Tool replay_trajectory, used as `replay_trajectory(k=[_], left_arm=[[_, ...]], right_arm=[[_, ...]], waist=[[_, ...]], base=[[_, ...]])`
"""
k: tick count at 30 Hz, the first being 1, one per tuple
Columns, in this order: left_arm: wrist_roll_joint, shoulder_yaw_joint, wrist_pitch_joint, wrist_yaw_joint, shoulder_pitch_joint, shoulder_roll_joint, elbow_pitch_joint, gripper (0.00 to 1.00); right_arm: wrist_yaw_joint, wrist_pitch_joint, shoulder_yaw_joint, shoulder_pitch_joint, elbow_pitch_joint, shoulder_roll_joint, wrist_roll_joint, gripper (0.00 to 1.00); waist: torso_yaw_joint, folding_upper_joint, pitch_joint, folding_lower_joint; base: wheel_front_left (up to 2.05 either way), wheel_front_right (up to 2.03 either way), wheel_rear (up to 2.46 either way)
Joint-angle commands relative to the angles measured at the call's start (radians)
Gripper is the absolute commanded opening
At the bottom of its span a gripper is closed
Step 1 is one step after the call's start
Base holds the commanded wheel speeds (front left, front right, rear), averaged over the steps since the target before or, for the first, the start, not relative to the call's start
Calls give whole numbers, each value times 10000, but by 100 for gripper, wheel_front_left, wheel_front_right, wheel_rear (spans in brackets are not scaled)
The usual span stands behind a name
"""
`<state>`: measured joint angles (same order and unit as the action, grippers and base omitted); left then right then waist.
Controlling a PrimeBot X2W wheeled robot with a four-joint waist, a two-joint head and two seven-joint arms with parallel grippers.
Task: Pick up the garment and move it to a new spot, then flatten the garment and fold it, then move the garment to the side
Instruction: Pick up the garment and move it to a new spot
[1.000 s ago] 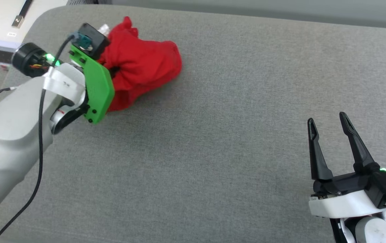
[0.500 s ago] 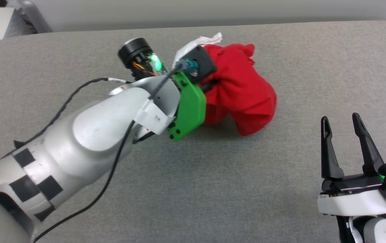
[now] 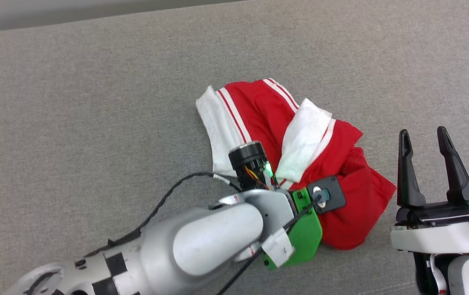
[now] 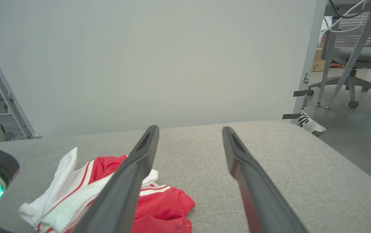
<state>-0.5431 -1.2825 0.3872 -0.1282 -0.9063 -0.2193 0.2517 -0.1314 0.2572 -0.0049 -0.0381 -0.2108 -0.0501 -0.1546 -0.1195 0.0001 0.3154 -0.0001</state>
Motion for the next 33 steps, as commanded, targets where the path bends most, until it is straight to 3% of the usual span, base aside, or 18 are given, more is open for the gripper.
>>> replay_trajectory(k=[1, 5, 6, 7, 8, 18, 25, 33], left_arm=[[128, 24, 176, -25, 304, 49, -48, 0], [186, 24, 401, -25, 691, 22, -156, 0], [167, 24, 280, -25, 669, 16, -120, 11], [187, 24, 75, -25, 616, 15, -58, 80], [182, 24, -191, -25, 561, 30, 17, 100], [-68, 408, -4057, 118, 214, 583, 1255, 100], [-6, 1329, -5679, 1599, 797, 506, 1507, 100], [30, 2883, -6464, 3274, 1973, -453, 1185, 100]], right_arm=[[7, 46, -4, -180, -30, -1, -46, 100], [7, 46, -62, -253, 23, -1, -44, 100], [7, 46, -83, -256, 39, -1, -39, 100], [7, 46, -98, -248, 57, -1, -30, 100], [7, 46, -118, -232, 76, -1, -25, 100], [7, 46, -293, 371, 226, -1, 100, 100], [7, 46, -331, 820, 259, -1, 175, 100], [7, 46, -405, 1176, 364, -1, 224, 100]], waist=[[-169, -1, 210, 1], [-46, -1, 227, 1], [11, -1, 194, 1], [73, -1, 142, 1], [138, -1, 75, 1], [945, -1, -1163, 1], [1435, -1, -1835, 1], [1797, -1, -2290, 1]], base=[[0, 0, 0], [0, 0, 0], [0, 0, 0], [0, 0, 0], [0, 0, 0], [0, 0, 0], [0, 0, 0], [0, 0, 0]])
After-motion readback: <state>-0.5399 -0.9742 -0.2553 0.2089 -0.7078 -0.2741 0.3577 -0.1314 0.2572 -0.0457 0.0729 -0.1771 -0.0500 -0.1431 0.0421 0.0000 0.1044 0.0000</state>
